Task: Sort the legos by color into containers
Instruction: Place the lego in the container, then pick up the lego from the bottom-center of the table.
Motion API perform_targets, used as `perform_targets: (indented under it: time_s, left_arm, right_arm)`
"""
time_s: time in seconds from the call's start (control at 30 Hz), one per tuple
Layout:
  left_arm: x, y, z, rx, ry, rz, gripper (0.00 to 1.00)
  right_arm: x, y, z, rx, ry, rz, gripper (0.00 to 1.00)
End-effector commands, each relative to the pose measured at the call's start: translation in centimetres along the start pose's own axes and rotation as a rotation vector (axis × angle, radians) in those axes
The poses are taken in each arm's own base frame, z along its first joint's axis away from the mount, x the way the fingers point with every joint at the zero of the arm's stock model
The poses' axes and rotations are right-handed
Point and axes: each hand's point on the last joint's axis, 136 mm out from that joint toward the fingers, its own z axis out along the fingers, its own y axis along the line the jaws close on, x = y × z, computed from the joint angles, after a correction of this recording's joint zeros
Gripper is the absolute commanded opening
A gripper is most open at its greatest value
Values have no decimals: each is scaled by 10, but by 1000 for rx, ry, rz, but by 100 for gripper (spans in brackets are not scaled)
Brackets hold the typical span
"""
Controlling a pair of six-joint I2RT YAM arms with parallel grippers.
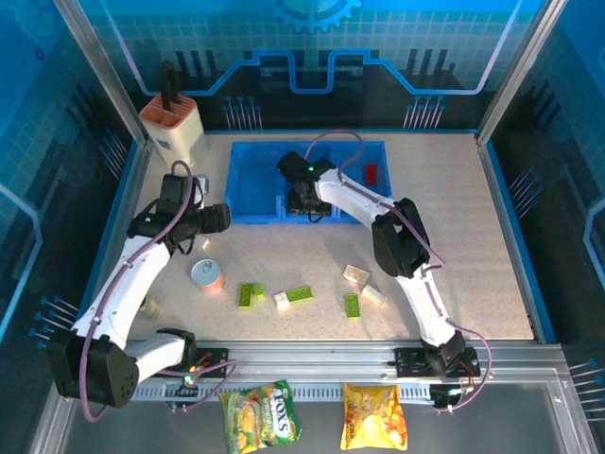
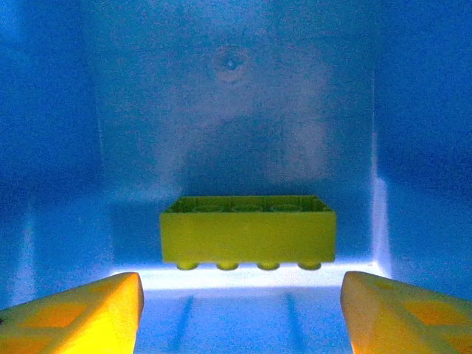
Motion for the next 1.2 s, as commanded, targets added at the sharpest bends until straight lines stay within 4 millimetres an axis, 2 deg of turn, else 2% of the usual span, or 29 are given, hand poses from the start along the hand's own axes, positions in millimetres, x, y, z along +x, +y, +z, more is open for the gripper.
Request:
perform_targets:
  time_s: [0.0,0.2,0.4,0.63,1.03,1.17]
  left_arm:
    - [0,2,-1,6,-8,12,74]
    - [-1,1,-2,10,-11,10,74]
    - [-1,1,-2,11,-12,9,74]
    - [-1,1,-3,14,-13,5,74]
    - [-1,1,-1,18,-9,2,74]
    - [-1,0,0,19,-6,2,74]
  right_arm:
    - [0,0,-36,-21,-27,1,72]
    - [12,2,-57,-34,-40,-16,72]
    - [41,6,-72,-43,-28,-53,72]
    - [91,7,-83,-50,15,-105,71]
    - [183,8,-79,-27,112,-229,69]
    - [206,8,-78,-10,131,-254,69]
